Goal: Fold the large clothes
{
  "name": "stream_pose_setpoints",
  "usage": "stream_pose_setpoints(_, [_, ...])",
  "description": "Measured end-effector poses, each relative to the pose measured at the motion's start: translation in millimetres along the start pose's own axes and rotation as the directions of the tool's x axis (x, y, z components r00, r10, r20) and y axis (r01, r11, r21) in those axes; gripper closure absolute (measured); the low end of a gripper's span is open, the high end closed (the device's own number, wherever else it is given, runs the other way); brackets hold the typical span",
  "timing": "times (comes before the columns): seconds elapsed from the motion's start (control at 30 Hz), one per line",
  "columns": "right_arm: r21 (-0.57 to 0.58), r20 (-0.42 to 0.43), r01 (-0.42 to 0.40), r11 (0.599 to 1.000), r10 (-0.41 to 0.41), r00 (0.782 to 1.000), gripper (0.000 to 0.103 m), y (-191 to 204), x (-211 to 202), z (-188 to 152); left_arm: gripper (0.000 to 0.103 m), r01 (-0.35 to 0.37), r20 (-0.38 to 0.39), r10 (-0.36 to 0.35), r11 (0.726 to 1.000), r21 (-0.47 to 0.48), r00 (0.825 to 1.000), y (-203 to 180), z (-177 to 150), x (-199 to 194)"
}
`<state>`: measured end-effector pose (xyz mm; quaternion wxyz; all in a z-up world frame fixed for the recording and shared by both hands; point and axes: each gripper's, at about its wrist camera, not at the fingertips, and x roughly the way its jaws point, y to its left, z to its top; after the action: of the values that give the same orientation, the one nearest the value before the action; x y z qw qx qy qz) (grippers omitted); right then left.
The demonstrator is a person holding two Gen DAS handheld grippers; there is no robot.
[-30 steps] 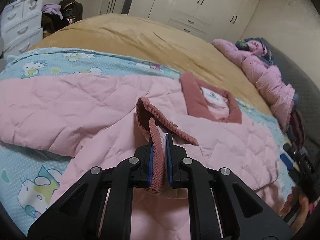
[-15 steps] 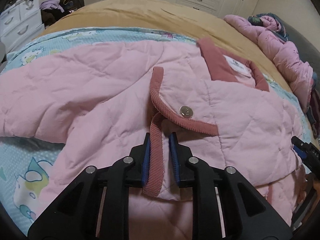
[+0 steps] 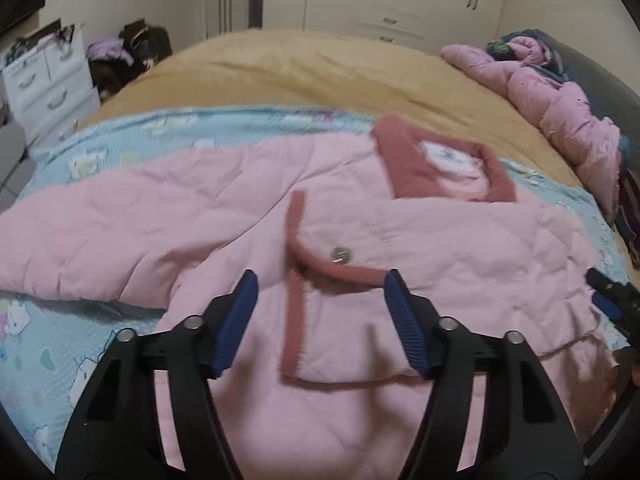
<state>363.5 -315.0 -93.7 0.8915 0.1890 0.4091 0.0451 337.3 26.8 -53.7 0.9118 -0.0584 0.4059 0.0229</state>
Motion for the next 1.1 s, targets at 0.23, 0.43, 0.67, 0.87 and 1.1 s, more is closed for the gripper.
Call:
stream_pose_setpoints(0.23, [-0.026,-0.077,0.031,0.999,-0.033,0.996,0.013,6,14,-11,0.031,0.070,-0.114,-0.060,0.994,0.089,0.992,-46,-21,27])
stream_pose_setpoints(0.43, [-0.065,-0.123,0.050,0.997,-0.058,0.991,0.012,4,31,-17,0.023,0.075,-0.148,-0.070,0.997,0.031,0.986,-39,-31,55])
stream_pose_setpoints(0.67, [-0.021,-0.100,-0.001,1.000,-0.001,0.995,0.006,5,14,-11,0.015,0.106,-0.143,-0.108,0.994,-0.016,0.984,-39,-24,41])
stream_pose_setpoints(0.87, [-0.009,-0.036,-0.056,0.998,0.056,0.998,0.004,12,-13,-2,0.009,0.107,-0.106,-0.109,0.994,-0.028,0.988,-42,-15,18])
stream_pose_setpoints(1.1, [-0.071,-0.010,-0.099,0.993,0.099,0.995,0.004,36,-34,2,0.009,0.100,-0.061,-0.102,0.994,-0.038,0.993,-44,-9,-7])
